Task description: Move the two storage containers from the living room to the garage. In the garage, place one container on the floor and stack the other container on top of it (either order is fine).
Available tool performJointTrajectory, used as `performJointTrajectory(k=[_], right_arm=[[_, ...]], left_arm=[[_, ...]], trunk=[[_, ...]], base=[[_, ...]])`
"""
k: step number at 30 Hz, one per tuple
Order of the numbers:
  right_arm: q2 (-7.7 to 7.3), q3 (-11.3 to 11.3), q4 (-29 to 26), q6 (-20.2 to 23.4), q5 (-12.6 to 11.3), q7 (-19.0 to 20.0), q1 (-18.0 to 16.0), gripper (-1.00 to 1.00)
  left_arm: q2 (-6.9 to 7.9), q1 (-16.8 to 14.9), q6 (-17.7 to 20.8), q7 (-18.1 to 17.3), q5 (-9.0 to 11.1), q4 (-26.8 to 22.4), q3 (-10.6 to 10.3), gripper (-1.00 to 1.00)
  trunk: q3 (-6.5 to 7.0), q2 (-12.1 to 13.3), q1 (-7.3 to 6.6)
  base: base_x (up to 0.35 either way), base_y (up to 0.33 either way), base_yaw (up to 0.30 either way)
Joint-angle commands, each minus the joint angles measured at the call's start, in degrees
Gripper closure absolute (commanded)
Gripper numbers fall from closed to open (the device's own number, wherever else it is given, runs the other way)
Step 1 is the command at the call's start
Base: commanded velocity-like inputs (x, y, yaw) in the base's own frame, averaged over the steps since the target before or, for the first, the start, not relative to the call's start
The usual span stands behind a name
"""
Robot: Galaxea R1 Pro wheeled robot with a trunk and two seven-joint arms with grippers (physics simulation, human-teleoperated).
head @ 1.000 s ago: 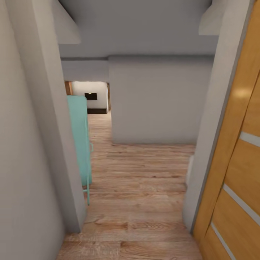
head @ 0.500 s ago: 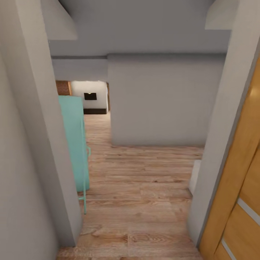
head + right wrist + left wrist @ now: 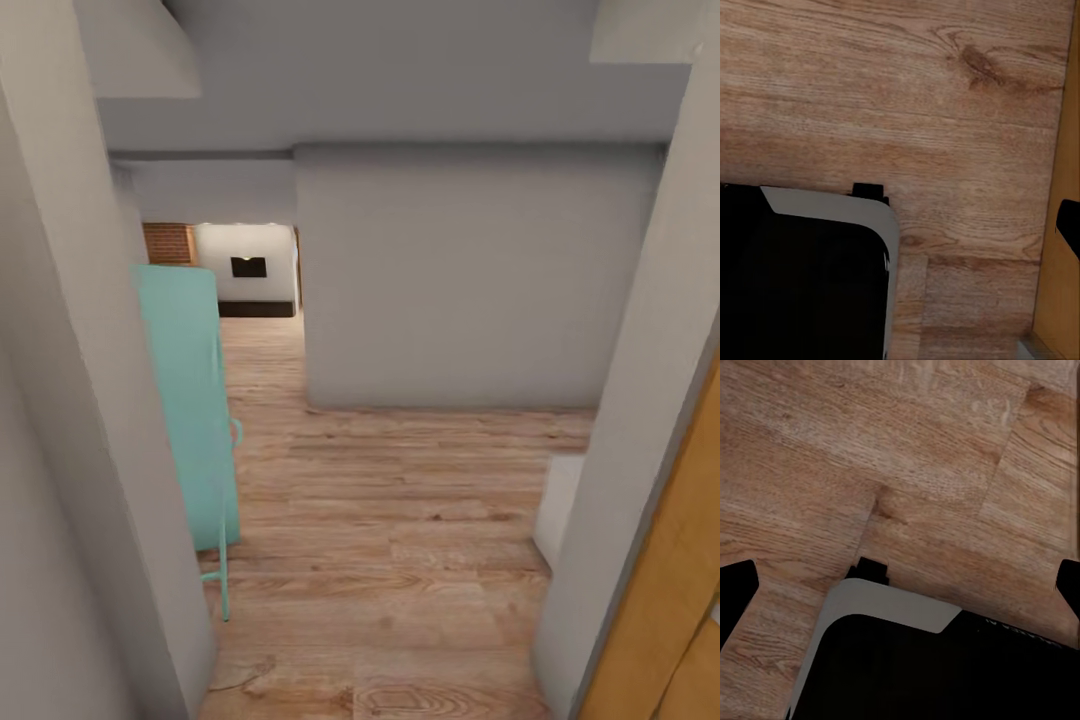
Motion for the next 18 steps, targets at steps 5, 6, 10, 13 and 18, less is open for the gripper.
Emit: performJointTrajectory(k=[5,6,10,13,18], right_arm=[[0.05,0.49,0.13,-0.25,-0.38,-0.03,-0.06,-1.0],[0.04,0.49,0.13,-0.25,-0.38,-0.03,-0.06,-1.0],[0.03,0.49,0.13,-0.25,-0.38,-0.03,-0.06,-1.0],[0.03,0.49,0.17,-0.25,-0.38,-0.03,-0.06,-1.0],[0.03,0.49,0.14,-0.25,-0.38,-0.03,-0.06,-1.0]], left_arm=[[0.01,-0.04,-0.16,0.12,0.3,0.02,-0.23,-1.0],[0.0,-0.04,-0.16,0.12,0.3,0.02,-0.23,-1.0],[-0.01,-0.04,-0.16,0.12,0.29,0.02,-0.23,-1.0],[-0.01,-0.04,-0.16,0.12,0.3,0.02,-0.23,-1.0],[-0.05,-0.04,-0.16,0.12,0.24,0.02,-0.23,-1.0]], trunk=[[-0.08,-0.04,0.04],[-0.08,-0.04,0.04],[-0.08,-0.04,0.04],[-0.08,-0.04,0.04],[-0.08,-0.04,0.04]], base=[[0.326,0.0,0.0],[0.327,0.0,0.0],[0.327,0.0,0.0],[0.327,0.0,0.0],[0.327,0.0,0.0]])
